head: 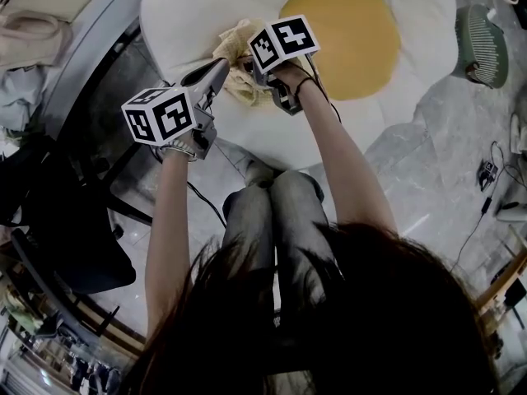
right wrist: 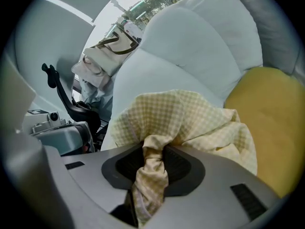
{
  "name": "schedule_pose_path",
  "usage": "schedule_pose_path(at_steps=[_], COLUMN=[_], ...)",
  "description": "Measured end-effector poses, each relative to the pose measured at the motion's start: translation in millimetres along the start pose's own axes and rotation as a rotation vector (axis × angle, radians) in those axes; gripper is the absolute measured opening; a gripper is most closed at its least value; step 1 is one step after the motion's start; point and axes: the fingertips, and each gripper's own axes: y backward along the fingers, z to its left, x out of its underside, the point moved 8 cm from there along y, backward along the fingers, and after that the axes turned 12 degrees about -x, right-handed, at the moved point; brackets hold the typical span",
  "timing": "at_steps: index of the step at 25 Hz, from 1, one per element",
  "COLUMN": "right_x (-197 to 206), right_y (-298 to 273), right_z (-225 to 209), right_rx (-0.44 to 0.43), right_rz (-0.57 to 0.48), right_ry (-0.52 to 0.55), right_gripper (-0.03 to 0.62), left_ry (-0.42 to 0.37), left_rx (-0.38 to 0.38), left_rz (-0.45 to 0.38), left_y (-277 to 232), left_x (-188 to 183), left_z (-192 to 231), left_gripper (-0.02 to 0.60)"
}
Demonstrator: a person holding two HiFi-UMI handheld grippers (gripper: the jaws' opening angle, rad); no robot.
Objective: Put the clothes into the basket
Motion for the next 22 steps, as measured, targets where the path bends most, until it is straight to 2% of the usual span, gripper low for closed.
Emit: schedule_pose_path(at_steps=[6, 13, 22], right_x=[3, 5, -11], right_y=[11, 41, 99], right_z=[8, 23, 64], right_rx=[0.021, -0.003, 0.016], right_rz=[-0.065, -0.156, -0.199], right_ry=[-0.003, -0.051, -0.06], right_gripper=[0.074, 0.069, 0.069], left_ry=[0.011, 0.024, 0.036], left_rx=[-0.001, 0.007, 0.026], left_rz=[0.001, 0.013, 0.024], left_y=[11, 27, 57], left_x=[-4, -13, -47], left_z=[-7, -22, -54], left_gripper=[0.011, 0.011, 0.011])
